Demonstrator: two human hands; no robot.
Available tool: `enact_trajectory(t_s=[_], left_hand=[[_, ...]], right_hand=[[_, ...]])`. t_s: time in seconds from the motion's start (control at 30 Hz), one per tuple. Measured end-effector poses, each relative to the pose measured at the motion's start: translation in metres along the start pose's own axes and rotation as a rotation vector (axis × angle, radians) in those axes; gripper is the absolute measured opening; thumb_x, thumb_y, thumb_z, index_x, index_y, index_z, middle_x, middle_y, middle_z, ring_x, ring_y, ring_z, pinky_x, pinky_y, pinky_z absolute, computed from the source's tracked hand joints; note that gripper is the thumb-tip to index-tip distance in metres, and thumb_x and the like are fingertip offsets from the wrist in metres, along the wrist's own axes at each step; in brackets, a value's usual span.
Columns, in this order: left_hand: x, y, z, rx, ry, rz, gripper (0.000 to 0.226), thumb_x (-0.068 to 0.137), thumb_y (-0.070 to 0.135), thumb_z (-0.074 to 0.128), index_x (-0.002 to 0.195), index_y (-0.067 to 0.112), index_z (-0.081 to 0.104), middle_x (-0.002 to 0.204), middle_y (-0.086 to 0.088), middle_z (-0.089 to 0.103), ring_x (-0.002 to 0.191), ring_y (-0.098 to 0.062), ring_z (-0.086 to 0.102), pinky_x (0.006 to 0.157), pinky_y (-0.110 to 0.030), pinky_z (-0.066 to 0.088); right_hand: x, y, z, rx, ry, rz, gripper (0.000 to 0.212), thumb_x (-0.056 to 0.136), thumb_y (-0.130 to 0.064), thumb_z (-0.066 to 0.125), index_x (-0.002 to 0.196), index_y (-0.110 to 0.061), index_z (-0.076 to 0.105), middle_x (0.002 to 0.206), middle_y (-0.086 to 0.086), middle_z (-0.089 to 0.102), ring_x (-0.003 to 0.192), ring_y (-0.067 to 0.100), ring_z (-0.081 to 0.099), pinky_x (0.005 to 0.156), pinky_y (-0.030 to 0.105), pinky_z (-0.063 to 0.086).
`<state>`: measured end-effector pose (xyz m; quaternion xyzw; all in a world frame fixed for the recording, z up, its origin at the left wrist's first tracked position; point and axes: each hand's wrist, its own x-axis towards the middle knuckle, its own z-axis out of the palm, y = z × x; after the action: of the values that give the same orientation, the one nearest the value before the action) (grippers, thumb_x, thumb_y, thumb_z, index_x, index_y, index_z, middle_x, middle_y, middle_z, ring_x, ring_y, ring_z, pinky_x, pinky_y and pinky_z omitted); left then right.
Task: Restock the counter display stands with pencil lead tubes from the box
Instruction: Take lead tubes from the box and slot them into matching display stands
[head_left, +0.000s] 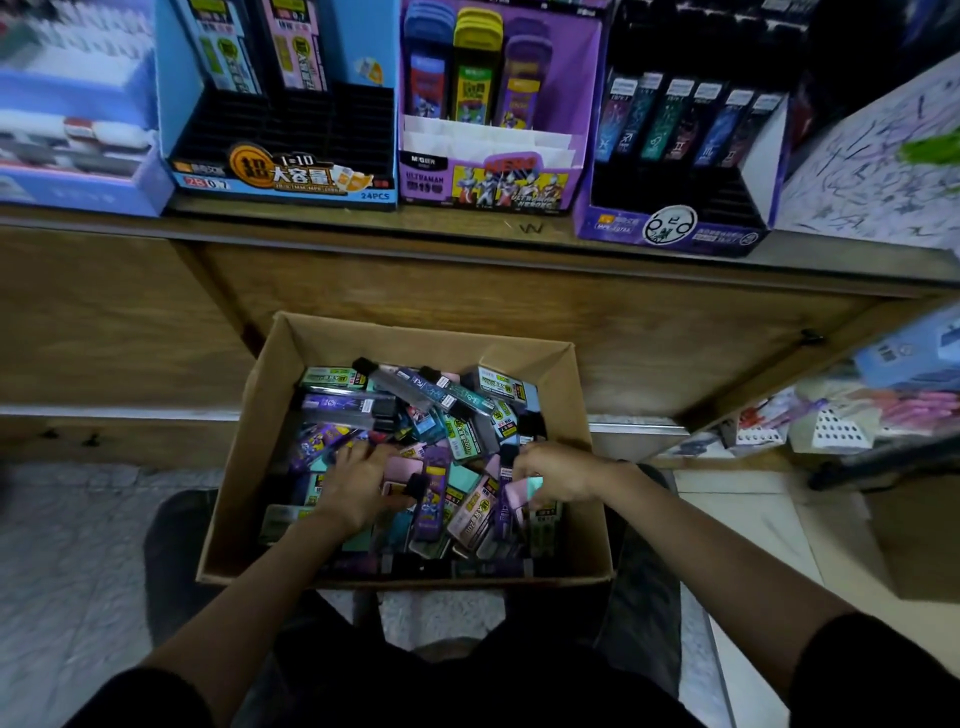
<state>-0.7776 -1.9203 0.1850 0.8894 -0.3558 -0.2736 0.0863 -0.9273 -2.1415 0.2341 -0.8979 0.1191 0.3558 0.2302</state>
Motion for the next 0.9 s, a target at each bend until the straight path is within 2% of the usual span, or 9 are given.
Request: enact_trajectory(t_s=[0.13, 0.27, 0.4, 0.47, 0.57, 0.63, 0.7, 0.83, 0.9], left_hand=[[-0.001, 0.003, 0.004, -0.063, 0.046, 0.041, 0.057, 0.071, 0.041, 0.076, 0.117, 0.021, 0.05, 0.121, -0.009, 0.045, 0.114, -0.026, 0.04, 0.088, -0.033, 0.034], [-0.002, 0.003, 0.006, -0.118, 0.01, 0.099, 0.051, 0.072, 0.033, 0.077, 0.111, 0.02, 0.047, 0.123, -0.008, 0.049, 0.112, -0.025, 0.046, 0.088, -0.033, 0.036], [0.001, 0.003, 0.004, -0.108, -0.013, 0.064, 0.069, 0.07, 0.038, 0.078, 0.127, 0.014, 0.048, 0.126, -0.01, 0.044, 0.116, -0.027, 0.046, 0.093, -0.03, 0.037], [0.001, 0.003, 0.002, -0.115, -0.038, 0.07, 0.061, 0.071, 0.037, 0.078, 0.122, 0.016, 0.054, 0.116, -0.007, 0.04, 0.107, -0.024, 0.048, 0.092, -0.027, 0.037], [0.0, 0.004, 0.003, -0.283, -0.058, 0.065, 0.043, 0.072, 0.025, 0.079, 0.109, 0.016, 0.06, 0.109, -0.004, 0.034, 0.098, -0.019, 0.044, 0.094, -0.025, 0.038], [-0.002, 0.005, 0.002, -0.504, -0.123, 0.082, 0.029, 0.074, 0.015, 0.078, 0.094, 0.018, 0.058, 0.105, -0.004, 0.045, 0.097, -0.02, 0.049, 0.087, -0.024, 0.042], [-0.006, 0.007, 0.0, -0.69, -0.231, 0.1, 0.023, 0.078, 0.011, 0.074, 0.092, 0.019, 0.058, 0.098, -0.002, 0.059, 0.094, -0.019, 0.056, 0.075, -0.021, 0.046], [-0.008, 0.008, -0.006, -0.791, -0.283, 0.031, 0.023, 0.084, 0.013, 0.069, 0.095, 0.027, 0.055, 0.095, 0.011, 0.06, 0.086, -0.001, 0.057, 0.063, -0.007, 0.043], [-0.008, 0.01, -0.004, -0.806, -0.231, 0.039, 0.02, 0.085, 0.011, 0.067, 0.095, 0.025, 0.057, 0.092, 0.009, 0.062, 0.089, -0.008, 0.058, 0.067, -0.011, 0.043]], right_hand=[[-0.005, -0.001, 0.0, 0.227, -0.001, 0.002, 0.036, 0.081, -0.013, 0.071, 0.115, -0.008, 0.058, 0.107, 0.001, 0.051, 0.1, 0.015, 0.047, 0.067, 0.012, 0.035], [-0.009, -0.001, 0.001, 0.356, 0.022, -0.008, 0.036, 0.081, -0.008, 0.07, 0.115, -0.004, 0.06, 0.119, 0.009, 0.056, 0.104, 0.012, 0.048, 0.064, -0.003, 0.033], [-0.009, 0.0, -0.002, 0.507, 0.079, 0.001, 0.038, 0.078, -0.002, 0.072, 0.114, -0.001, 0.061, 0.114, 0.008, 0.06, 0.104, 0.009, 0.049, 0.073, 0.006, 0.037], [-0.009, 0.001, -0.003, 0.617, 0.109, 0.0, 0.033, 0.077, 0.003, 0.071, 0.108, -0.004, 0.064, 0.114, 0.005, 0.062, 0.108, 0.006, 0.049, 0.08, 0.011, 0.039], [-0.011, 0.003, -0.004, 0.784, 0.158, 0.002, 0.03, 0.077, 0.007, 0.069, 0.102, -0.009, 0.065, 0.109, 0.001, 0.06, 0.102, 0.005, 0.053, 0.077, 0.007, 0.041], [-0.012, 0.004, -0.004, 0.852, 0.208, 0.014, 0.031, 0.077, 0.007, 0.069, 0.106, -0.002, 0.064, 0.107, 0.004, 0.061, 0.092, 0.004, 0.056, 0.073, 0.009, 0.044], [-0.012, 0.003, -0.003, 0.915, 0.272, 0.015, 0.032, 0.077, 0.008, 0.069, 0.108, 0.003, 0.063, 0.1, 0.008, 0.063, 0.087, 0.008, 0.058, 0.07, 0.008, 0.045], [-0.015, 0.0, -0.002, 1.06, 0.373, 0.032, 0.039, 0.078, 0.004, 0.069, 0.116, 0.002, 0.06, 0.106, 0.009, 0.062, 0.098, 0.013, 0.057, 0.072, 0.005, 0.045], [-0.016, -0.001, -0.002, 1.106, 0.4, 0.035, 0.038, 0.078, 0.002, 0.07, 0.115, 0.0, 0.062, 0.11, 0.012, 0.064, 0.101, 0.016, 0.058, 0.079, 0.012, 0.045]])
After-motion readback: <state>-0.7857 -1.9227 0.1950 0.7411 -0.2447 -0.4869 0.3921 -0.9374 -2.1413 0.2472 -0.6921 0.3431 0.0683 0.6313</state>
